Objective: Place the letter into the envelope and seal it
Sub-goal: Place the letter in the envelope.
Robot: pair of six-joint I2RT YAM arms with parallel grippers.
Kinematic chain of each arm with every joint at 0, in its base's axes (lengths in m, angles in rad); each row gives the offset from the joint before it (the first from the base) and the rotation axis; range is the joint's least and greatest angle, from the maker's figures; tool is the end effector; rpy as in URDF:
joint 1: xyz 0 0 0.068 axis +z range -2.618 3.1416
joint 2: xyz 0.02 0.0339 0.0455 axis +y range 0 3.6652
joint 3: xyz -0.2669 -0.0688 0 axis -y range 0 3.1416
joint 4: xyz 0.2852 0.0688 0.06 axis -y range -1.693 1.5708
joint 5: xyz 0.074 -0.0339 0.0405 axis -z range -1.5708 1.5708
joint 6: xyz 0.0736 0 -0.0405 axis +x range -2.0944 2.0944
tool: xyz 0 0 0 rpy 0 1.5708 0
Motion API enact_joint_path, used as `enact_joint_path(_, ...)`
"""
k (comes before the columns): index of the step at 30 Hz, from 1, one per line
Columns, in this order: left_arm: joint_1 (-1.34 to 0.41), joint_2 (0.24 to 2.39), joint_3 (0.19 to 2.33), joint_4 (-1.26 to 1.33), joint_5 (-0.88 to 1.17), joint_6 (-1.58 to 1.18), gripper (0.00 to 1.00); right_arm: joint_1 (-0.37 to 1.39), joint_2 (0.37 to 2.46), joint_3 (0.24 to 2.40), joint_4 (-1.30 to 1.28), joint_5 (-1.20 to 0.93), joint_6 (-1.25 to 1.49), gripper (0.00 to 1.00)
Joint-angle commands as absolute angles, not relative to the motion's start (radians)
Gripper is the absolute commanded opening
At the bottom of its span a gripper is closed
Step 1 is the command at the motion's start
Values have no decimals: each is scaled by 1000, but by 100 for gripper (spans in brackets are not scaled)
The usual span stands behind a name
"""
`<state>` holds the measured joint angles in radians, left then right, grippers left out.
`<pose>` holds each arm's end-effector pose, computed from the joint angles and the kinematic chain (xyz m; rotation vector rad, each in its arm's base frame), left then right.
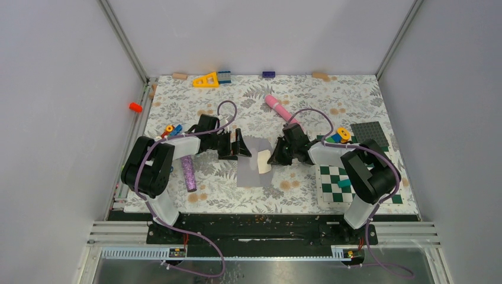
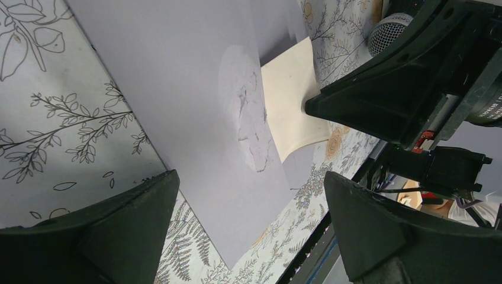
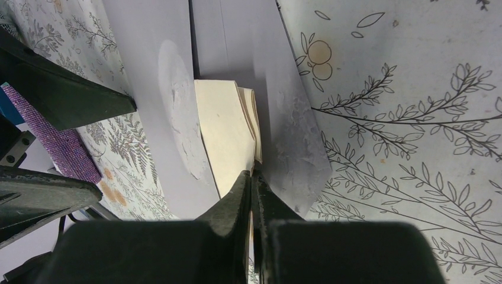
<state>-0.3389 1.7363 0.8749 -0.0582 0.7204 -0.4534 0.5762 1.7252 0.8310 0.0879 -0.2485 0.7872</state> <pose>0.3363 -0.1700 0.0966 0.1779 2.5656 -1.2188 0.3147 0.2260 0.0875 0.1414 2.5525 0.8944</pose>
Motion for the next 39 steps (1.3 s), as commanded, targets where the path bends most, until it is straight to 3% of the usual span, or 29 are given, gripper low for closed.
enact_joint_path(1,-347,1726,864,-53,726,-457,99,592,1735,856,95,-244,795,0)
enact_joint_path(39,-357,1718,865,-48,742,-466,99,649,1835,914,167,-294,864,0)
